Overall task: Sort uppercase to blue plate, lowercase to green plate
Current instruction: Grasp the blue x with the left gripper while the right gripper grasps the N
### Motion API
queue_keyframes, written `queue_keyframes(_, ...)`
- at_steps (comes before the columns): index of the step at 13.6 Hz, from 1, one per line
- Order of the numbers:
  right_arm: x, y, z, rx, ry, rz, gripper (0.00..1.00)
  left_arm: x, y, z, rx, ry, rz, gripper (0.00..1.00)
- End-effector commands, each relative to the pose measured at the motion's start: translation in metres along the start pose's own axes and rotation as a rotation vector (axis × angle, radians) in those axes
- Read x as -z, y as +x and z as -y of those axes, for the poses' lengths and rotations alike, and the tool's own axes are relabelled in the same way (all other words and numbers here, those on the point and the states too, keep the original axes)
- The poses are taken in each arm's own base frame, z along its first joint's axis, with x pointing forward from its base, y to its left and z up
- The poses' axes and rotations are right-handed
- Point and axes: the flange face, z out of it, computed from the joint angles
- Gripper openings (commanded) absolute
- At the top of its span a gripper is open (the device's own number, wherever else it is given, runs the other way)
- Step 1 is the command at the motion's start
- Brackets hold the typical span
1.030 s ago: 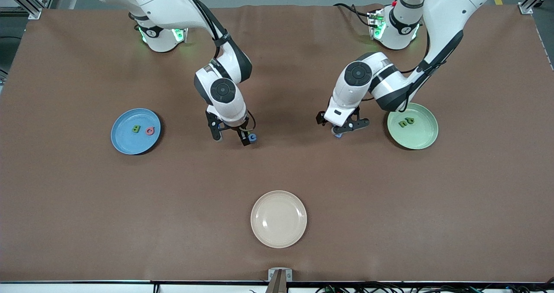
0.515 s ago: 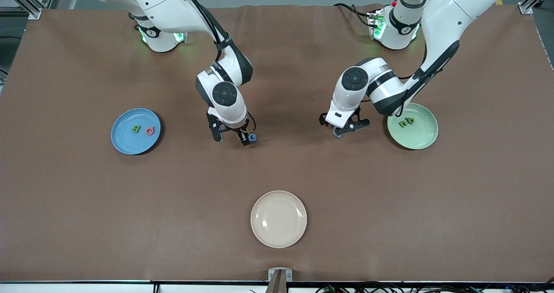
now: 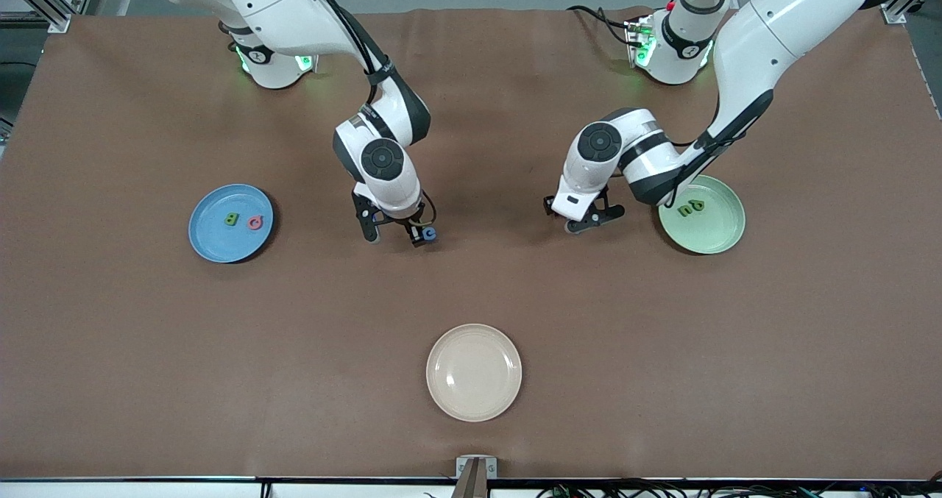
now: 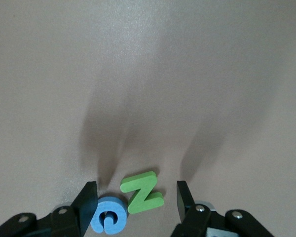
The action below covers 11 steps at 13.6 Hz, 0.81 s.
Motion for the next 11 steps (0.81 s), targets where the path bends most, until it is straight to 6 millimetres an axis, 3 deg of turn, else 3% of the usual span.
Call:
queue_keyframes(1, -0.001, -0.008, 0.003, 0.004, 0.007, -0.003, 0.68, -0.004, 0.009, -0.005, 0.008, -0.008, -0.031, 0.68)
queue_keyframes(6, -0.011, -0.009, 0.001, 0.008, -0.007, -0.009, 0.67, -0.008, 0.008, -0.007, 0.007, -0.018, -0.025, 0.54)
queue_keyframes(8, -0.018, -0.009, -0.001, 0.014, -0.016, -0.017, 0.66, -0.008, 0.008, -0.007, 0.007, -0.02, -0.025, 0.43)
queue_keyframes(11, -0.021, -0.009, -0.001, 0.014, -0.021, -0.019, 0.56, -0.007, 0.008, -0.007, 0.006, -0.018, -0.026, 0.24)
